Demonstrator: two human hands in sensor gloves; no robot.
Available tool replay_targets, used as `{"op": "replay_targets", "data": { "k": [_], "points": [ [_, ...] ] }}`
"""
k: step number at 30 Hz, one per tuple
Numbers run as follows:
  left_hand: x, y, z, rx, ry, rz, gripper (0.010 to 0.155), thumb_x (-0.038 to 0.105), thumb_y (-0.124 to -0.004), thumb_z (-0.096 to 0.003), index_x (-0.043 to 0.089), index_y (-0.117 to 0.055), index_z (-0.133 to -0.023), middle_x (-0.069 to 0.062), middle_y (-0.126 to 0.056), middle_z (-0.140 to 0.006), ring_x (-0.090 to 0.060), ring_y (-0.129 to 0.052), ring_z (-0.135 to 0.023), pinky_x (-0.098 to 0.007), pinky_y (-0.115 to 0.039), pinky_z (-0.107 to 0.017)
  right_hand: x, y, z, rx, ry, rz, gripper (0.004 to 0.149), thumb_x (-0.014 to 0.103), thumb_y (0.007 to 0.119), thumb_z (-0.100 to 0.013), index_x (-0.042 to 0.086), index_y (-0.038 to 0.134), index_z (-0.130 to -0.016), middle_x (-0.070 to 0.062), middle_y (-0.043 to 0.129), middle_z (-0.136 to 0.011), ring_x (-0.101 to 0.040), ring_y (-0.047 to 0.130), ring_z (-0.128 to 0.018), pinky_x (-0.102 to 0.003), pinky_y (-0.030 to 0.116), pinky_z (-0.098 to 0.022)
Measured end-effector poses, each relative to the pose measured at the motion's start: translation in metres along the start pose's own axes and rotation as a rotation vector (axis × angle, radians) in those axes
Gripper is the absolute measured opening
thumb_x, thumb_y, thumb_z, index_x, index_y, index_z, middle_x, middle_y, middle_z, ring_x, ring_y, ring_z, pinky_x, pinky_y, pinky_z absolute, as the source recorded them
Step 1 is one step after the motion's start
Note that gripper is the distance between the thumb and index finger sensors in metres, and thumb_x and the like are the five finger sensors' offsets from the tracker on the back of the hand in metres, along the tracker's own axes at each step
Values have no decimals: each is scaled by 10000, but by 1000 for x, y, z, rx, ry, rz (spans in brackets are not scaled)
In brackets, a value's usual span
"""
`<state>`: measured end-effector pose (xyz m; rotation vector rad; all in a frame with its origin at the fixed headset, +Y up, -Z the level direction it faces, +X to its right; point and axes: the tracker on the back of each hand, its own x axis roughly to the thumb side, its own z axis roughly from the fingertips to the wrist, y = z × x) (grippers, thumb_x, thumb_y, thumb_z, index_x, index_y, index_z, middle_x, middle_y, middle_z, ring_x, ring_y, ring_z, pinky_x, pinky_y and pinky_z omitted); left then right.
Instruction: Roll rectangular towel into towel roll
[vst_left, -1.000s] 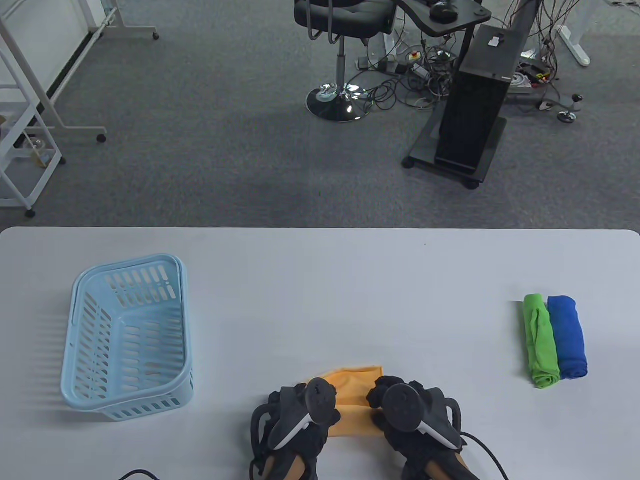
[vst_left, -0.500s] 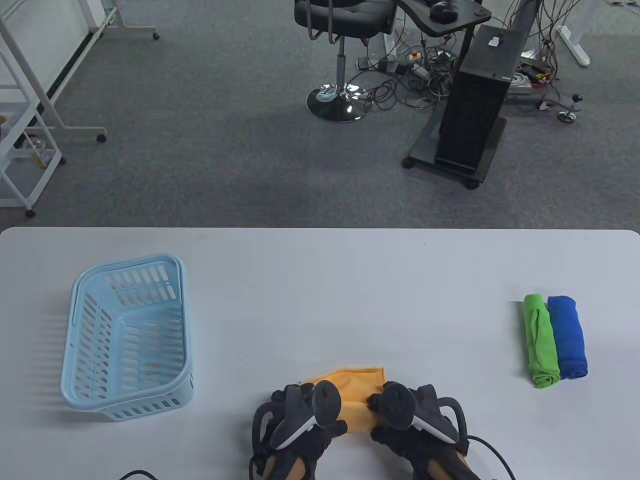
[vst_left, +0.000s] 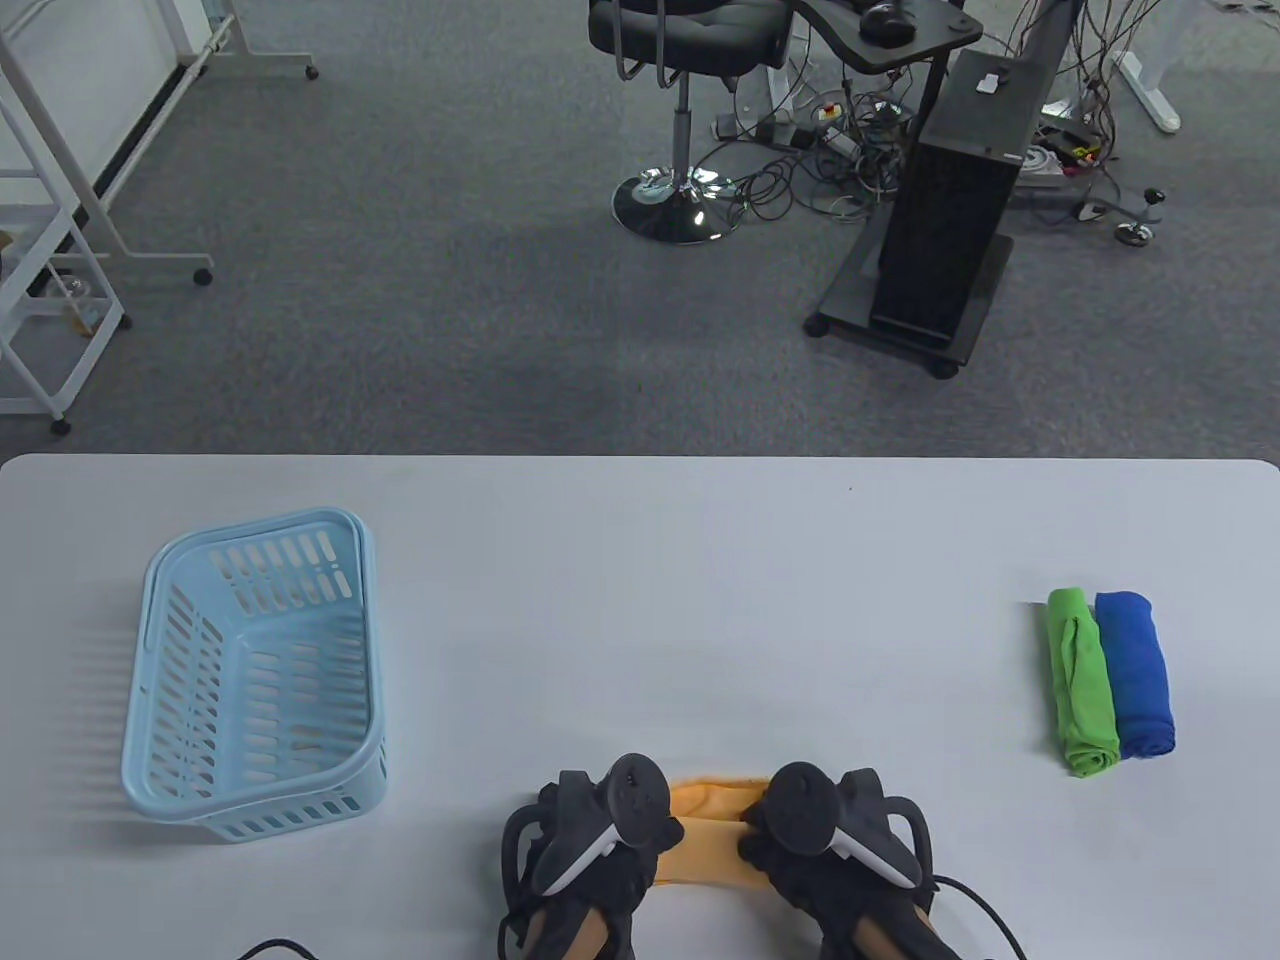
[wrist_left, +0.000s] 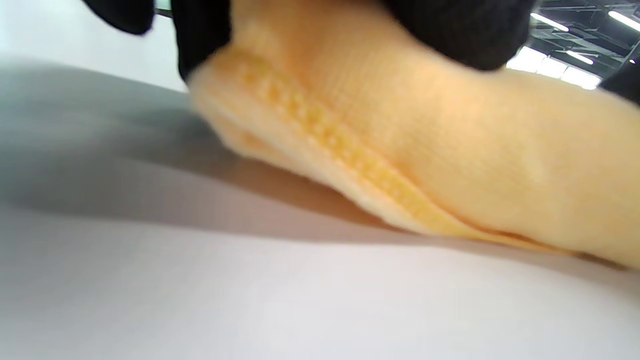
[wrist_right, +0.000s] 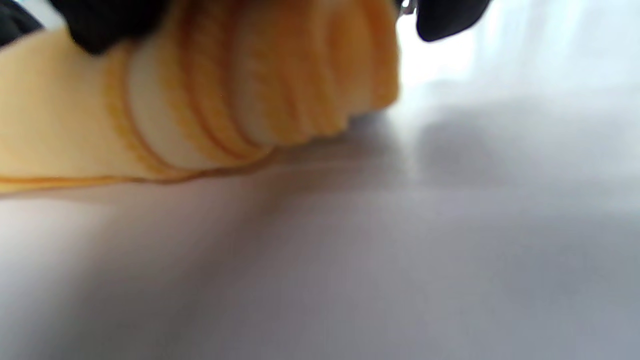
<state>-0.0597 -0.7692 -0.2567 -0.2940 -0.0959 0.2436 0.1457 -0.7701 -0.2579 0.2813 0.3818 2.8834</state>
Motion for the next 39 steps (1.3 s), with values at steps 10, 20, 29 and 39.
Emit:
{"op": "replay_targets", "data": {
  "k": [10, 20, 29, 39],
  "points": [
    [16, 12, 13, 143, -95, -16, 461, 451, -750, -397, 241, -807, -805, -94, -681, -884, -395, -609, -870, -697, -366, -687, 5, 0, 1, -79, -93, -13, 481, 339, 760, -327, 268, 797, -801, -78, 627, -946, -326, 688, -901, -604, 522, -684],
    [13, -4, 1, -62, -120, -106, 707, 400, -856, -370, 345, -602, -1027, -61, -544, -1109, -410, -567, -1018, -708, -419, -697, -1, 5, -2, 66, -61, 14, 733, 462, 806, -280, 217, 658, -955, -82, 604, -958, -343, 628, -937, -622, 478, -699],
    [-3, 14, 6, -60, -84, 31, 594, 470, -824, -325, 343, -817, -906, -110, -994, -786, -391, -737, -932, -705, -458, -681, -2, 7, 0, 171, -83, -34, 634, 501, 642, -333, 228, 782, -888, -77, 650, -906, -330, 570, -935, -644, 400, -695],
    [-12, 19, 4, -58, -4, -9, 543, 437, -789, -359, 328, -869, -885, -121, -875, -927, -447, -632, -983, -709, -424, -693, 31, -9, 21, -5, -292, -117, 576, 452, 754, -313, 339, 669, -872, 0, 440, -1019, -315, 501, -982, -615, 403, -719]
  ]
}}
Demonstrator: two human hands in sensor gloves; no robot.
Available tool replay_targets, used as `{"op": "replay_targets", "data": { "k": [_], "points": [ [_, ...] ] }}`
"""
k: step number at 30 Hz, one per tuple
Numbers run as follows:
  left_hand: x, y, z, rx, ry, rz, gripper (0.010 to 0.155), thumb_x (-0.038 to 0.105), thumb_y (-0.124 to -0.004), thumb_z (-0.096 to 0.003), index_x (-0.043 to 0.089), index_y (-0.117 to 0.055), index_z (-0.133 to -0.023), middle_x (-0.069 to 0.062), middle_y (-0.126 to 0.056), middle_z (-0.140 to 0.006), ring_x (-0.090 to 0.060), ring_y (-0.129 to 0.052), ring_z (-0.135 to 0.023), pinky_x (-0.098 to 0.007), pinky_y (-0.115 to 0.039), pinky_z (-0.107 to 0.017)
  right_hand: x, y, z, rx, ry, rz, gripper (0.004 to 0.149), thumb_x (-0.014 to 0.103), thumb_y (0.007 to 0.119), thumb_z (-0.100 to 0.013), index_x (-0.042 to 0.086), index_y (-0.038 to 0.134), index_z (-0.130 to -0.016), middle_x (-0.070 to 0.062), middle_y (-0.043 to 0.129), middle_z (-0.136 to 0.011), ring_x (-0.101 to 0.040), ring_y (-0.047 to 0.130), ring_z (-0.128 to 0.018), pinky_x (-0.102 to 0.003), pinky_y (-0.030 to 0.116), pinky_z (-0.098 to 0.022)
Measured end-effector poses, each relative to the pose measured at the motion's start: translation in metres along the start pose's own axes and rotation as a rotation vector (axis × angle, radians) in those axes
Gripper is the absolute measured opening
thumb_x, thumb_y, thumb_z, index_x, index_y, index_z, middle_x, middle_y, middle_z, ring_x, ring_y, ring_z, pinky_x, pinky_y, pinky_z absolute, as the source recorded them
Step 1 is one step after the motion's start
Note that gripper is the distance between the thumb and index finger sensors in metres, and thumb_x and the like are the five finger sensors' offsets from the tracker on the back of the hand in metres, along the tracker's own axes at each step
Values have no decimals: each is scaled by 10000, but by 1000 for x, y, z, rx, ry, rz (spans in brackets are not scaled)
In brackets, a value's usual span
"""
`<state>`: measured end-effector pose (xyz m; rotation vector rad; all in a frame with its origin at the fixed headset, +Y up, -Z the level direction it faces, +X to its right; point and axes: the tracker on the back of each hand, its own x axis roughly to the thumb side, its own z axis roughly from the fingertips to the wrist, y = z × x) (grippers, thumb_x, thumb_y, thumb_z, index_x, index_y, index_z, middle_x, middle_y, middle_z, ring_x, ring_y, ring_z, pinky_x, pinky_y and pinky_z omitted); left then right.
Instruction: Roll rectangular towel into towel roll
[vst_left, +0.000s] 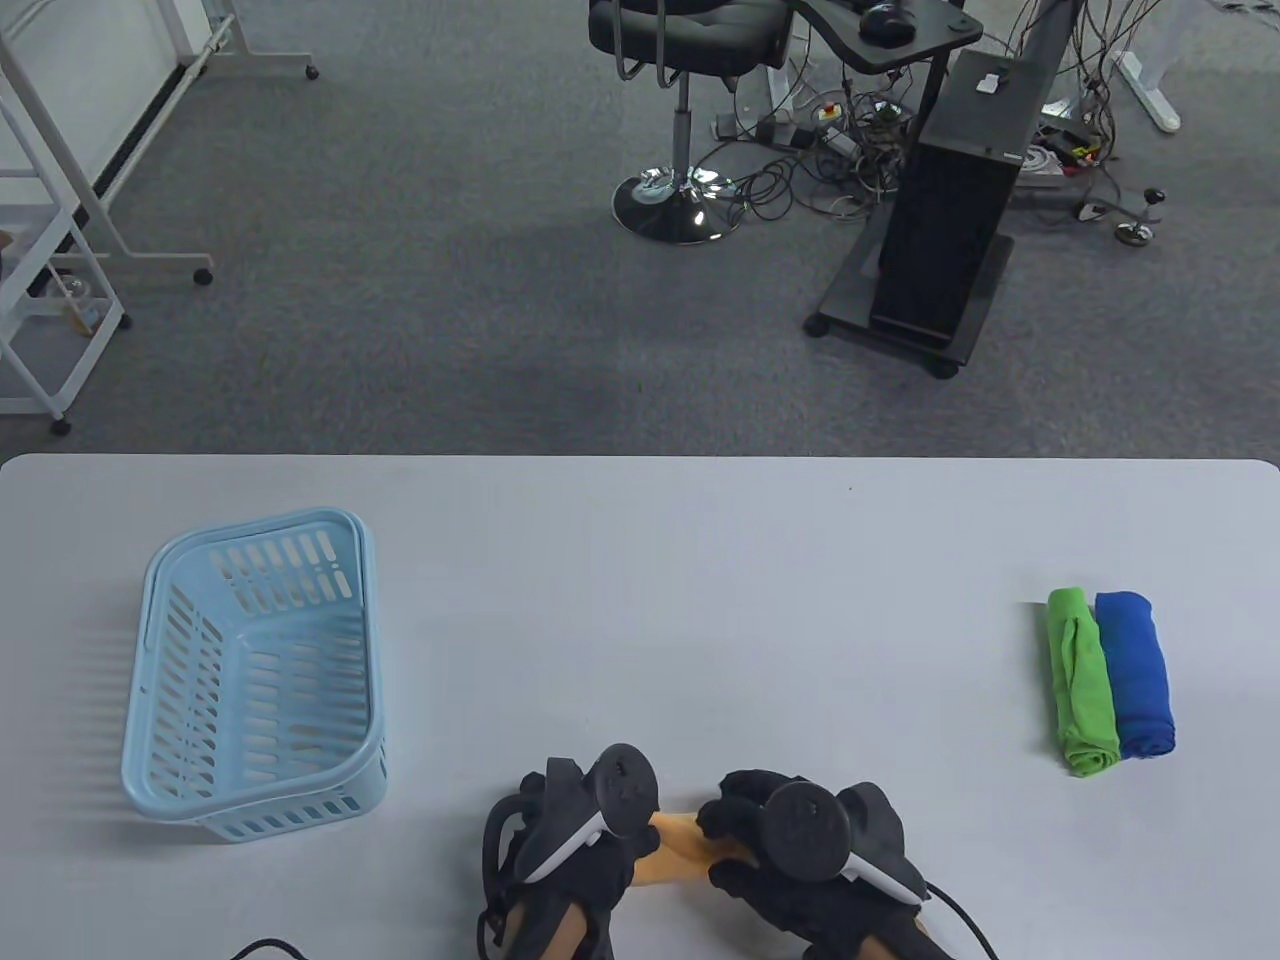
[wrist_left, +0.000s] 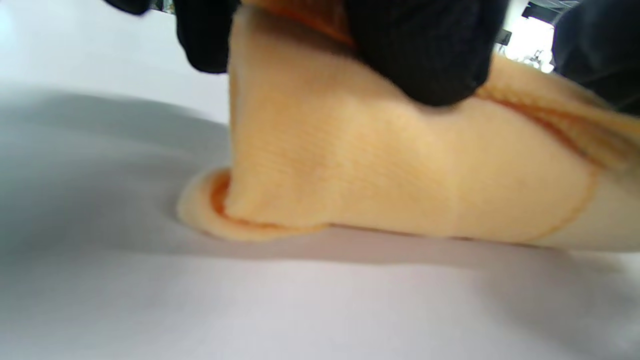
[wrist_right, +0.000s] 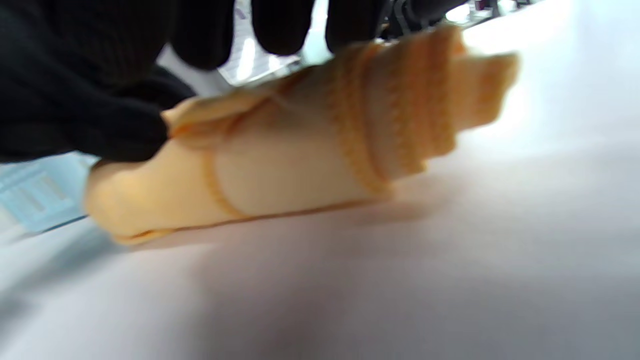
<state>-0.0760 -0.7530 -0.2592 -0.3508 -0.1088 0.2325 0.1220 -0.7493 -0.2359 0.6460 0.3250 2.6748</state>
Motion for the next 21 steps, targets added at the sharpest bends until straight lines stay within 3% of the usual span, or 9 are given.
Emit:
{"op": "replay_targets", "data": {
  "k": [2, 4, 9, 12, 16, 21],
  "points": [
    [-2, 1, 1, 54, -10, 18, 547, 435, -811, -352, 304, -884, -878, -111, -872, -933, -433, -664, -975, -704, -453, -692, 3, 11, 0, 87, -31, 63, 606, 471, 742, -315, 334, 681, -902, 24, 406, -1048, -311, 511, -991, -616, 419, -721],
    [-2, 8, 5, 195, -20, -8, 534, 417, -825, -360, 298, -889, -876, -124, -803, -994, -425, -658, -977, -692, -476, -686, 4, 19, -2, 126, -38, 124, 649, 483, 730, -315, 365, 621, -943, 43, 334, -1062, -294, 473, -1004, -614, 417, -721],
    [-12, 36, 24, 429, -32, 129, 617, 472, -767, -380, 334, -763, -982, -123, -628, -1110, -425, -541, -1043, -690, -432, -708, 6, 27, -3, 126, 12, 243, 724, 494, 713, -320, 370, 495, -999, 12, 229, -1072, -313, 449, -1005, -606, 421, -720],
    [-23, 45, 29, 483, -15, 138, 685, 519, -762, -368, 357, -687, -1029, -115, -534, -1151, -433, -457, -1072, -696, -395, -713, 6, 28, -5, 105, 68, 340, 766, 515, 702, -314, 373, 426, -1014, 6, 101, -1057, -315, 433, -1000, -576, 435, -726],
    [-37, 46, 33, 478, 13, 167, 731, 559, -761, -356, 340, -662, -1047, -137, -503, -1159, -456, -437, -1069, -705, -393, -704, -4, 25, -10, 72, 158, 402, 812, 521, 703, -308, 317, 388, -1028, -4, 95, -1046, -343, 461, -973, -561, 463, -714],
    [-38, 45, 31, 462, 5, 176, 754, 578, -761, -350, 330, -651, -1053, -163, -485, -1158, -465, -426, -1065, -709, -390, -699, -42, 2, -18, 77, 346, 474, 818, 516, 709, -295, 315, 389, -1021, -18, 132, -1049, -335, 524, -950, -530, 529, -690]
  ]
}}
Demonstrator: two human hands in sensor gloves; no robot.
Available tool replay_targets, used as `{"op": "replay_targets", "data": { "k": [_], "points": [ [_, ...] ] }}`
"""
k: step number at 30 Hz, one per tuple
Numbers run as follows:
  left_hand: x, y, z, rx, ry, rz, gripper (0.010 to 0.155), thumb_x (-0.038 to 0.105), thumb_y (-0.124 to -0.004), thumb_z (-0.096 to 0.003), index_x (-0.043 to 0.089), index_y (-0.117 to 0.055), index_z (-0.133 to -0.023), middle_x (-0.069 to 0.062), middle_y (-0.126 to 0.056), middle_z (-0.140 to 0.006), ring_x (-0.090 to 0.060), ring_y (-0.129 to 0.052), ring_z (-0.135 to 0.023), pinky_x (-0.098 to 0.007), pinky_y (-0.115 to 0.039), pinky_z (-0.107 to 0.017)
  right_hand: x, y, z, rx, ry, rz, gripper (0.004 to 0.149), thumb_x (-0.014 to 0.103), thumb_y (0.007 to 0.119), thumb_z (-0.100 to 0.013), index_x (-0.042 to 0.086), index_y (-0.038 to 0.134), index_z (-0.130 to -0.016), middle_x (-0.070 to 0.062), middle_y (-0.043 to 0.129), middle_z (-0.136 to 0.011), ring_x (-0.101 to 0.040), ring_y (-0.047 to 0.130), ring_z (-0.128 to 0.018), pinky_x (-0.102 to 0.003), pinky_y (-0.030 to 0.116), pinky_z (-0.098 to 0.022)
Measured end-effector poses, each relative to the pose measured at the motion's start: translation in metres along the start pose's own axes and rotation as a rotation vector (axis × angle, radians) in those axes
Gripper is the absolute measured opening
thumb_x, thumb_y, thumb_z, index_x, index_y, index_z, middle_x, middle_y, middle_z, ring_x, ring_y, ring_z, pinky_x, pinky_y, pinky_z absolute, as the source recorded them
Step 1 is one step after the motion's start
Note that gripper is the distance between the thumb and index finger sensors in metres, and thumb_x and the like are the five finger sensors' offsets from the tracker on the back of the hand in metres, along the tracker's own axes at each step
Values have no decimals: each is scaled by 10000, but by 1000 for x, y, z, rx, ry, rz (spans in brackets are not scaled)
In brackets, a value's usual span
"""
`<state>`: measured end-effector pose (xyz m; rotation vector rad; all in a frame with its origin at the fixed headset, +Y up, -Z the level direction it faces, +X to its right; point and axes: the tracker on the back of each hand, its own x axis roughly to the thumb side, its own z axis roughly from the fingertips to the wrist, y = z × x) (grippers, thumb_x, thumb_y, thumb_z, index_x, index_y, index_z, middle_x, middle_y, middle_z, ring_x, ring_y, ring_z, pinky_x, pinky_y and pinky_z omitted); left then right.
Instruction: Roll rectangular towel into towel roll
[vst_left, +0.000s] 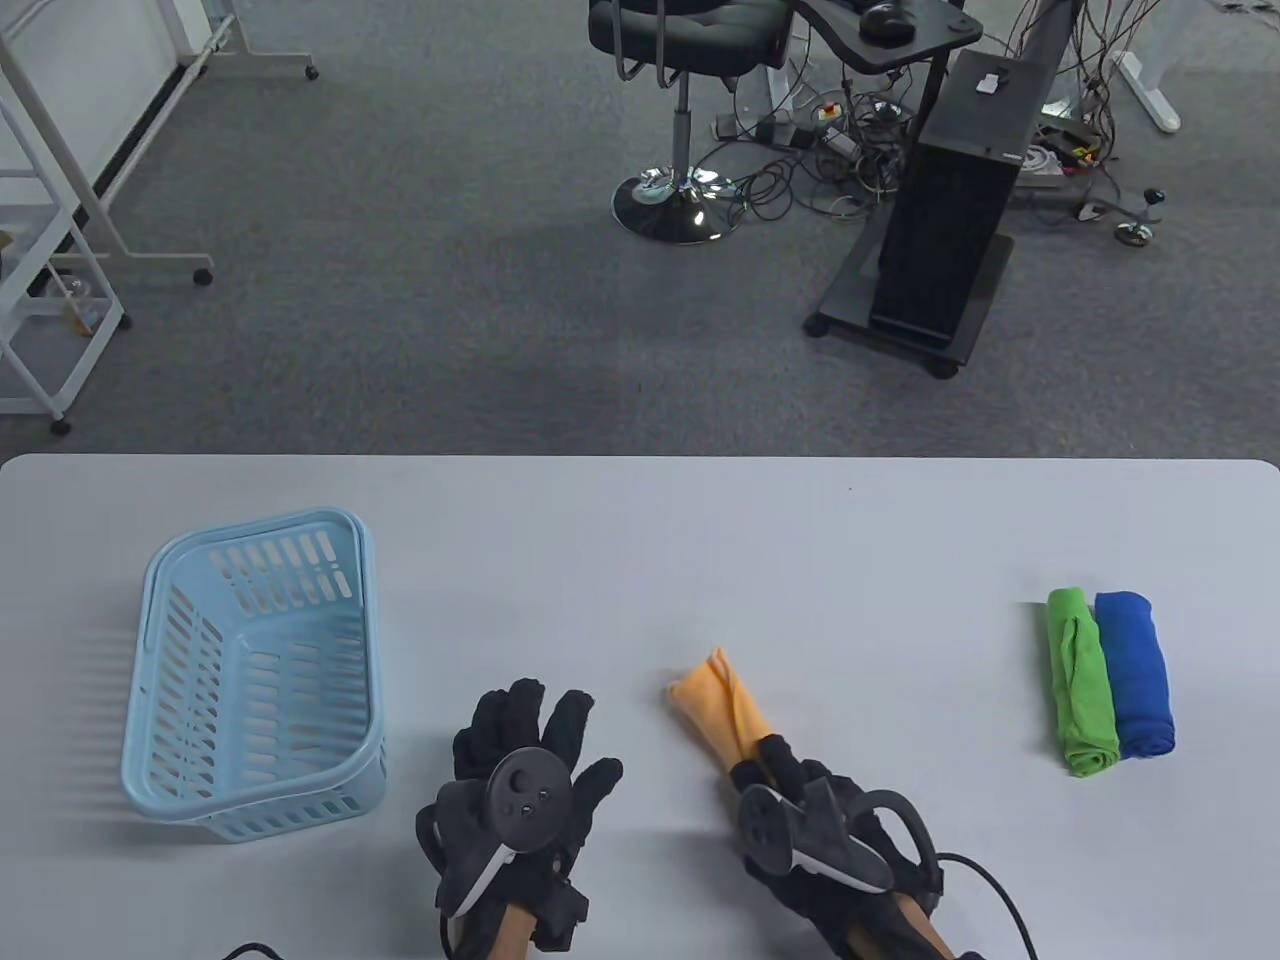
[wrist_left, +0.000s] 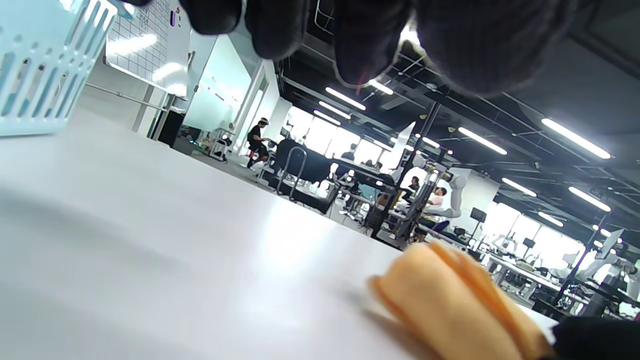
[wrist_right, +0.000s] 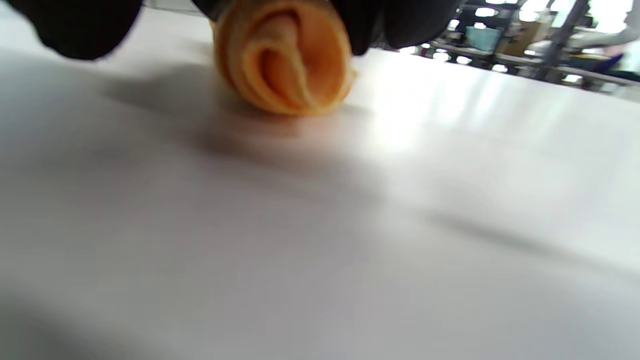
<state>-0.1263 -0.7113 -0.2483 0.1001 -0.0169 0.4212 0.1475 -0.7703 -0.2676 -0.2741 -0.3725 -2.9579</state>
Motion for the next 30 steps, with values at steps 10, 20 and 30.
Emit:
{"op": "replay_targets", "data": {
  "k": [10, 20, 30],
  "points": [
    [2, -4, 0, -46, 7, -29, 765, 590, -754, -350, 324, -644, -1059, -171, -476, -1160, -471, -415, -1065, -714, -381, -698, -134, 8, -44, 120, 446, -38, 847, 533, 695, -295, 299, 335, -1025, -42, 88, -1045, -363, 404, -982, -576, 416, -720],
    [-5, -18, -3, -152, 37, -143, 858, 658, -752, -315, 360, -559, -1096, -165, -393, -1192, -467, -306, -1096, -731, -317, -705, -175, 12, -45, 165, 582, -57, 858, 552, 672, -304, 262, 330, -1035, -90, 111, -1055, -390, 285, -996, -625, 296, -718],
    [-5, -20, -4, -204, 29, -162, 864, 675, -736, -323, 357, -543, -1103, -169, -406, -1192, -479, -331, -1090, -736, -333, -698, -189, 18, -33, 224, 750, -56, 975, 653, 648, -256, 206, 321, -1059, -134, 71, -1054, -423, 112, -985, -667, 185, -694]
  ]
}}
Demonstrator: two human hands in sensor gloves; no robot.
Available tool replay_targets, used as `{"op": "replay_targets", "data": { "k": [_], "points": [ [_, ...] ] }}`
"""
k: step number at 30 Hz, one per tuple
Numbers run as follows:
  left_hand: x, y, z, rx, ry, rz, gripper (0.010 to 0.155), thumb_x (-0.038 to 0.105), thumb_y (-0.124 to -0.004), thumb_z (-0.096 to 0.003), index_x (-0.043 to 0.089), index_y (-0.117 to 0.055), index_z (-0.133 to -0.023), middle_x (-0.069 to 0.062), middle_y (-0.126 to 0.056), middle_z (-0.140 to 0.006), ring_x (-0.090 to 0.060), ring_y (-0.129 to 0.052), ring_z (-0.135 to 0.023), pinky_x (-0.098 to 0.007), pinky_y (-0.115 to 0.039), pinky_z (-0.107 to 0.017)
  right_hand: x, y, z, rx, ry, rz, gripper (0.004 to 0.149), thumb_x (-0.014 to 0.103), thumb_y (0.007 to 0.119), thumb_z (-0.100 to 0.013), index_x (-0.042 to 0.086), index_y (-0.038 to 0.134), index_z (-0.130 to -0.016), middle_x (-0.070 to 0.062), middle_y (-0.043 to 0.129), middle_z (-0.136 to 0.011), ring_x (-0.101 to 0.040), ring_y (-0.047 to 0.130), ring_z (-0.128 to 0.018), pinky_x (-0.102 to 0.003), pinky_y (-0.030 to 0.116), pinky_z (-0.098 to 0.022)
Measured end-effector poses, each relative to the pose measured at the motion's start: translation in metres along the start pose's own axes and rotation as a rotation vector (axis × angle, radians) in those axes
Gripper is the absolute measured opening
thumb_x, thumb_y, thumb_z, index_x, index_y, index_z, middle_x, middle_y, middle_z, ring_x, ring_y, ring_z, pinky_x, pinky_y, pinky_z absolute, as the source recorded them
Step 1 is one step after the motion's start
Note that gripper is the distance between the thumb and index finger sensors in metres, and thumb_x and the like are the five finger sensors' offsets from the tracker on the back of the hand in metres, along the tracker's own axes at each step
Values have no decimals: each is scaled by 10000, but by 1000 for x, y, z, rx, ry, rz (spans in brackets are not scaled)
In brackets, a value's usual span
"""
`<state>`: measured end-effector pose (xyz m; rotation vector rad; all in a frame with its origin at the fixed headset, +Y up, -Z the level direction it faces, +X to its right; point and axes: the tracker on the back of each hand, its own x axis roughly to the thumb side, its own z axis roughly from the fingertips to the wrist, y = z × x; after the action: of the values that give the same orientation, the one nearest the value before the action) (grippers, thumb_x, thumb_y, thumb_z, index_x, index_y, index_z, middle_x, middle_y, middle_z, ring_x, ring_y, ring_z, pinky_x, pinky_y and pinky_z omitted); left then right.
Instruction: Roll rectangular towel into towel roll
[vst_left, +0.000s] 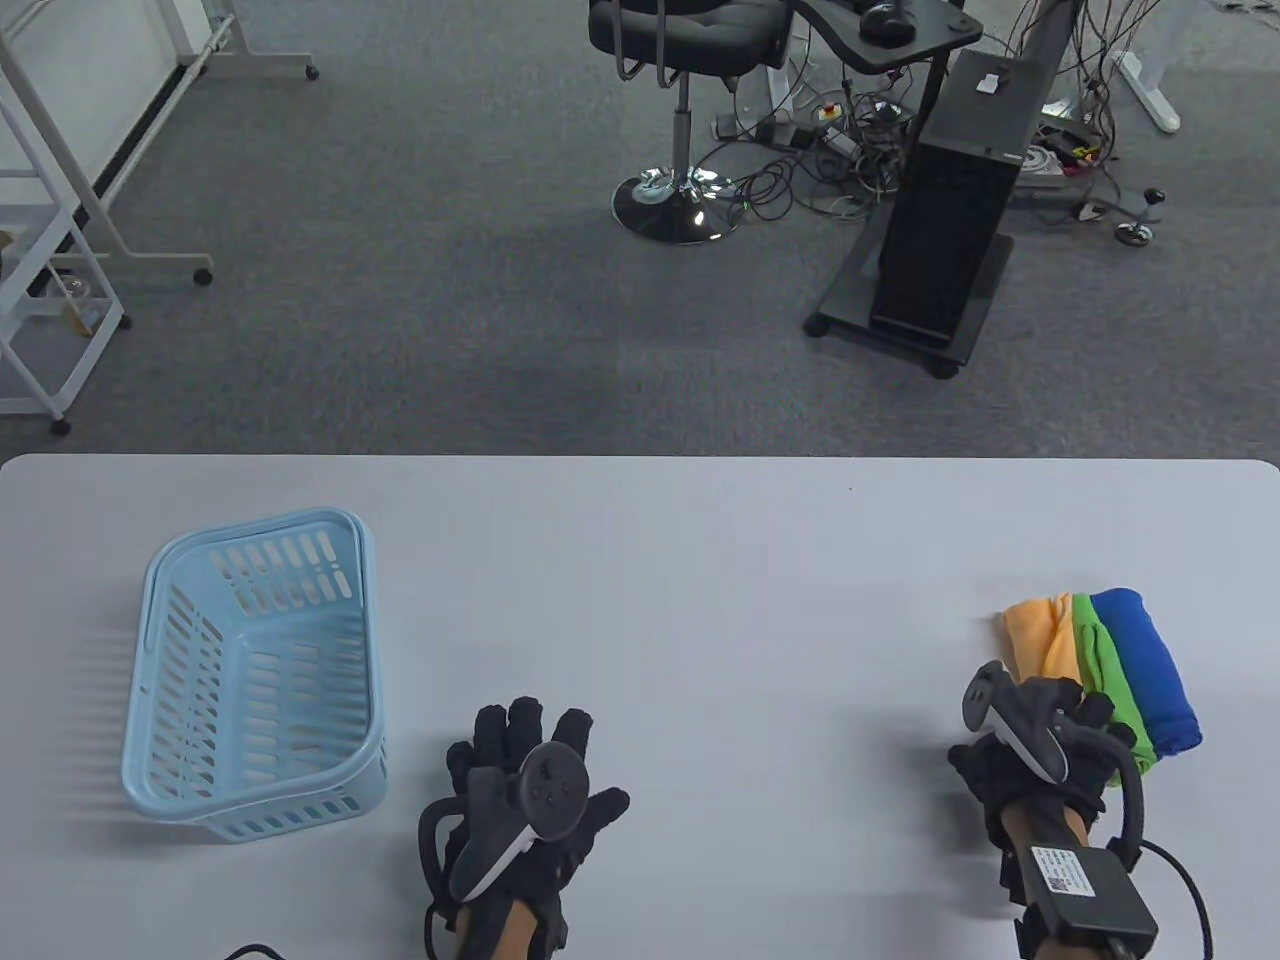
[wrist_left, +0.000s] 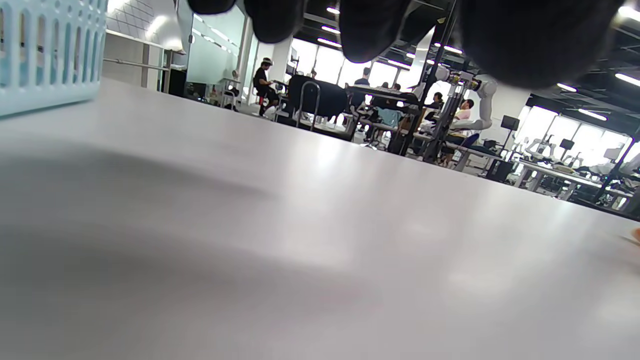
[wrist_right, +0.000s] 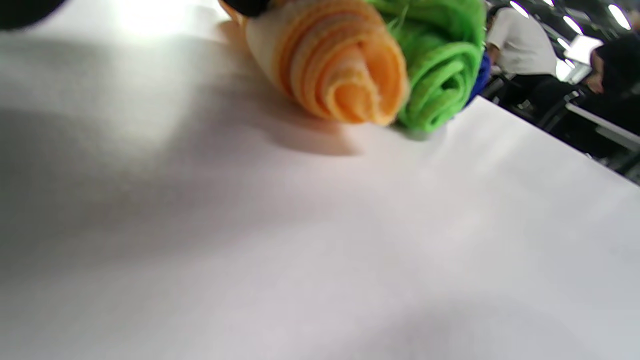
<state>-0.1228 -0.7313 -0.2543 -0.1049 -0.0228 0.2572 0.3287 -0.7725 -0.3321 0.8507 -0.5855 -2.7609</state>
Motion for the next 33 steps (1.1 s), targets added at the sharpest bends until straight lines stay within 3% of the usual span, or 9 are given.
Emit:
{"op": "replay_targets", "data": {
  "k": [4, 10, 15, 19, 23, 30, 31, 33],
  "points": [
    [1, -1, -1, -17, -2, 22, 869, 677, -737, -320, 360, -541, -1106, -164, -402, -1197, -474, -330, -1099, -740, -326, -702, -4, -5, 3, 27, 44, -26, 941, 656, 646, -275, 268, 301, -1060, -140, 81, -1063, -435, 114, -987, -670, 187, -692],
    [2, 1, -1, -24, -14, 16, 879, 696, -726, -321, 372, -522, -1112, -162, -405, -1201, -476, -335, -1101, -745, -333, -698, -11, -25, 23, 26, -6, -122, 961, 661, 648, -266, 291, 238, -1053, -131, 32, -1053, -427, 63, -979, -680, 151, -680],
    [-1, 5, 1, -38, -22, 36, 886, 705, -724, -322, 382, -507, -1119, -162, -422, -1204, -477, -347, -1104, -752, -328, -696, -5, -50, 65, -65, -210, -246, 990, 675, 641, -257, 301, 176, -1047, -125, -24, -1041, -426, -51, -944, -689, 68, -647],
    [5, 3, 1, -53, -49, 24, 889, 710, -724, -323, 388, -501, -1121, -161, -419, -1207, -478, -323, -1108, -752, -317, -695, 5, -59, 106, -230, -445, -343, 1004, 709, 616, -228, 308, 200, -1049, -112, -8, -1050, -410, -72, -939, -690, 35, -631],
    [10, 3, 2, -54, -73, 12, 900, 720, -731, -314, 394, -500, -1121, -157, -415, -1211, -477, -318, -1111, -754, -313, -698, 13, -51, 128, -345, -580, -381, 965, 777, 524, -213, 365, 305, -1058, -101, 64, -1084, -399, 0, -977, -699, 89, -654],
    [10, -3, 1, -108, -82, -35, 956, 761, -735, -301, 391, -468, -1141, -155, -371, -1228, -481, -293, -1121, -782, -315, -689, 32, -14, 133, -478, -683, -372, 1050, 834, 616, -173, 321, 387, -1060, -122, 227, -1104, -442, 190, -1013, -718, 293, -685],
    [10, -3, 1, -109, -80, -35, 955, 761, -735, -301, 393, -469, -1141, -153, -369, -1229, -480, -292, -1121, -784, -314, -688, 33, -10, 132, -478, -689, -378, 1049, 830, 624, -172, 312, 406, -1058, -130, 242, -1102, -441, 200, -1011, -717, 295, -683],
    [10, -5, -1, -123, -74, -44, 956, 762, -735, -302, 392, -468, -1142, -155, -363, -1230, -482, -287, -1121, -788, -312, -686, 41, 2, 128, -351, -687, -309, 1055, 819, 632, -178, 307, 371, -1063, -135, 219, -1103, -439, 176, -1013, -715, 273, -688]
  ]
}}
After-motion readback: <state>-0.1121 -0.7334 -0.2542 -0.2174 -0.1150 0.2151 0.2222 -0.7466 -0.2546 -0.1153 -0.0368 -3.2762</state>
